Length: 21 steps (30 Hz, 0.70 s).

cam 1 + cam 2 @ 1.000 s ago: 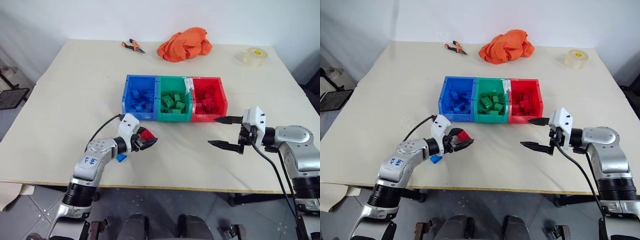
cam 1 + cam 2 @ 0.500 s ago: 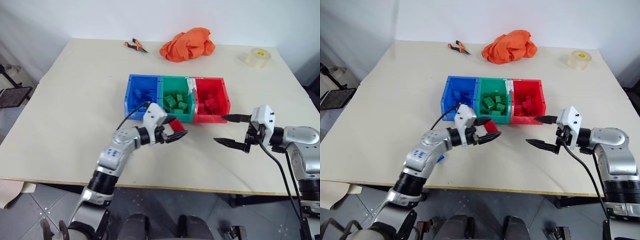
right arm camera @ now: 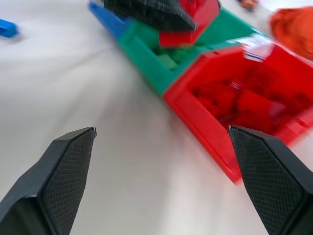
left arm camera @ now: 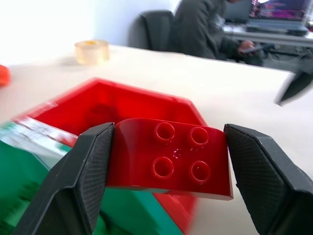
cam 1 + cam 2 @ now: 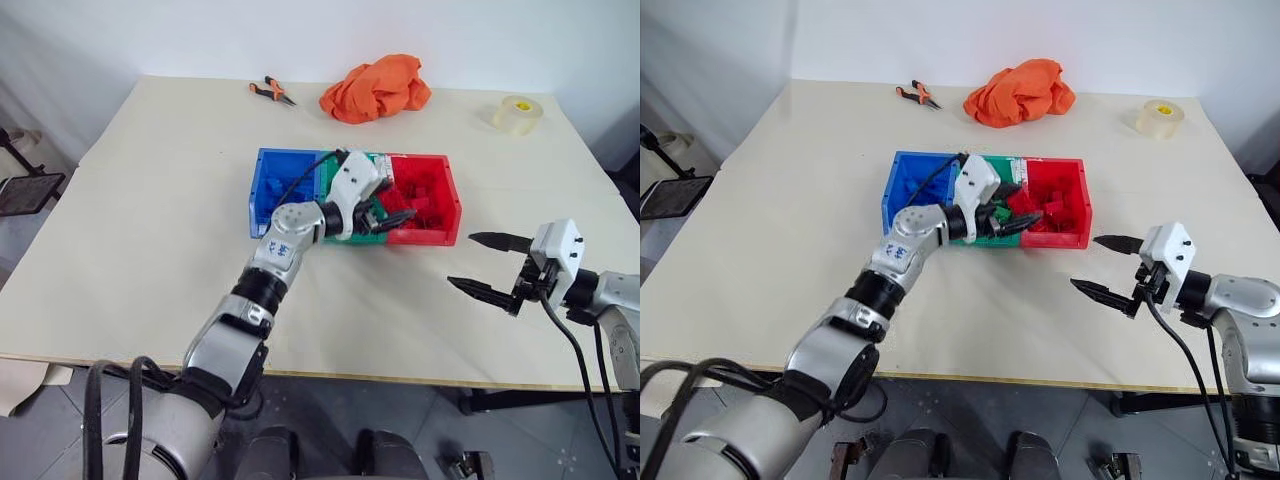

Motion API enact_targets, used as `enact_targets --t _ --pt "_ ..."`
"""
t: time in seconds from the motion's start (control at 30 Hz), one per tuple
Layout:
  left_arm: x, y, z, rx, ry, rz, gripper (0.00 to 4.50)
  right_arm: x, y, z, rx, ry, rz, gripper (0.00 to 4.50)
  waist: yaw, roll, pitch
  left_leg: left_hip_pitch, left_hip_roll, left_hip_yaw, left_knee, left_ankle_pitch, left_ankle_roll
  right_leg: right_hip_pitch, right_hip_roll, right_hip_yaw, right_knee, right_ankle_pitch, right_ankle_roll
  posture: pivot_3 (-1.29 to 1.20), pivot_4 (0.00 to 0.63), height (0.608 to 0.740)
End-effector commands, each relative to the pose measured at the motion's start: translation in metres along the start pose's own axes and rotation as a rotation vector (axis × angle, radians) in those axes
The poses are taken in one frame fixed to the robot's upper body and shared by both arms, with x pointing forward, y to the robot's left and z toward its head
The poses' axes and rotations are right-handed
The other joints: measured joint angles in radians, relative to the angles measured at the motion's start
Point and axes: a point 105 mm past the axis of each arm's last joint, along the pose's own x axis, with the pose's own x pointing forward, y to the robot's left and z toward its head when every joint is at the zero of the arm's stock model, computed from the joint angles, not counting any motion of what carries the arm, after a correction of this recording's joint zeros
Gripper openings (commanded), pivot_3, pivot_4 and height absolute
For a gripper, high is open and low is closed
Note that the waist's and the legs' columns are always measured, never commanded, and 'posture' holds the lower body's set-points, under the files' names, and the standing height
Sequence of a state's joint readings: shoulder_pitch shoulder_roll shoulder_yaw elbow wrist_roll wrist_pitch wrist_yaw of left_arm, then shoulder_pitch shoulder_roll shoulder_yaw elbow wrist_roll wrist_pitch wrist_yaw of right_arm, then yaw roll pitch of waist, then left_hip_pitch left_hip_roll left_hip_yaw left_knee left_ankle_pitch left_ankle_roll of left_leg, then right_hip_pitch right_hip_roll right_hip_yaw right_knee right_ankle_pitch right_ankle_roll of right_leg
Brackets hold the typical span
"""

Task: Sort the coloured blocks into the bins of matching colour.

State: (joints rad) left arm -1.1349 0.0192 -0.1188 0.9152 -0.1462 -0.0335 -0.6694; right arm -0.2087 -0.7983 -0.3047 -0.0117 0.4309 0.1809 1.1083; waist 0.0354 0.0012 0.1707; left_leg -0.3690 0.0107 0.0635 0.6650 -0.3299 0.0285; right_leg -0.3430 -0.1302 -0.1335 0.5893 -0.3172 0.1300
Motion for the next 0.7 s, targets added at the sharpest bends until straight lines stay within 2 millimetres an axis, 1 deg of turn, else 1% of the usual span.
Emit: enact_targets --t 0.03,0.07,0.2,0.4,0.5,0.6,0.7 --pt "0.011 0.003 0.016 0.045 -0.023 -0.002 4.29 -0.013 -0.008 0.016 -0.022 -0.060 -0.083 4.50 0.000 0.000 0.000 0.000 0.000 0.000 0.000 0.000 0.000 0.000 0.000 0.000 0.000 0.000 0.000 0.00 0.150 0.740" --pt "0.014 0.002 0.019 0.054 -0.018 -0.009 4.45 -0.016 -0.009 0.015 -0.021 -0.065 -0.106 4.50 0.002 -0.001 0.000 0.000 0.000 0.000 0.000 0.000 0.000 0.000 0.000 0.000 0.000 0.000 0.000 0.00 0.150 0.740" --pt "0.028 0.001 0.030 0.059 -0.010 0.006 4.45 -0.020 -0.005 0.017 -0.022 -0.091 -0.150 4.50 0.008 -0.001 0.001 -0.001 -0.001 0.002 0.000 0.000 0.000 -0.001 0.000 0.000 0.000 0.000 0.001 0.00 0.150 0.740" --pt "0.031 0.007 0.039 0.085 -0.016 0.048 4.45 -0.018 0.002 0.019 -0.019 -0.094 -0.153 4.50 0.008 -0.001 0.001 0.000 0.000 0.001 0.000 0.000 0.000 -0.001 0.000 0.001 0.000 0.000 0.001 0.00 0.150 0.740" --pt "0.025 0.016 0.043 0.091 -0.030 0.084 4.45 -0.018 0.002 0.021 -0.020 -0.095 -0.159 4.50 0.006 -0.001 0.001 -0.001 0.000 0.002 -0.001 0.000 0.000 -0.002 0.000 0.001 0.000 0.000 0.001 0.00 0.150 0.740" --pt "0.008 0.027 0.041 0.128 -0.031 0.073 4.45 -0.017 0.001 0.021 -0.018 -0.087 -0.143 4.50 0.003 -0.001 0.001 0.000 0.000 0.002 -0.001 0.000 0.000 -0.002 0.000 0.001 0.000 0.000 0.001 0.00 0.150 0.740" --pt "-0.013 0.031 0.029 0.149 -0.011 0.012 4.45 -0.013 -0.001 0.020 -0.013 -0.080 -0.114 4.50 -0.005 -0.001 0.001 0.000 0.000 0.002 -0.001 0.000 0.000 -0.003 0.000 0.001 0.001 0.000 0.001 0.00 0.150 0.740"
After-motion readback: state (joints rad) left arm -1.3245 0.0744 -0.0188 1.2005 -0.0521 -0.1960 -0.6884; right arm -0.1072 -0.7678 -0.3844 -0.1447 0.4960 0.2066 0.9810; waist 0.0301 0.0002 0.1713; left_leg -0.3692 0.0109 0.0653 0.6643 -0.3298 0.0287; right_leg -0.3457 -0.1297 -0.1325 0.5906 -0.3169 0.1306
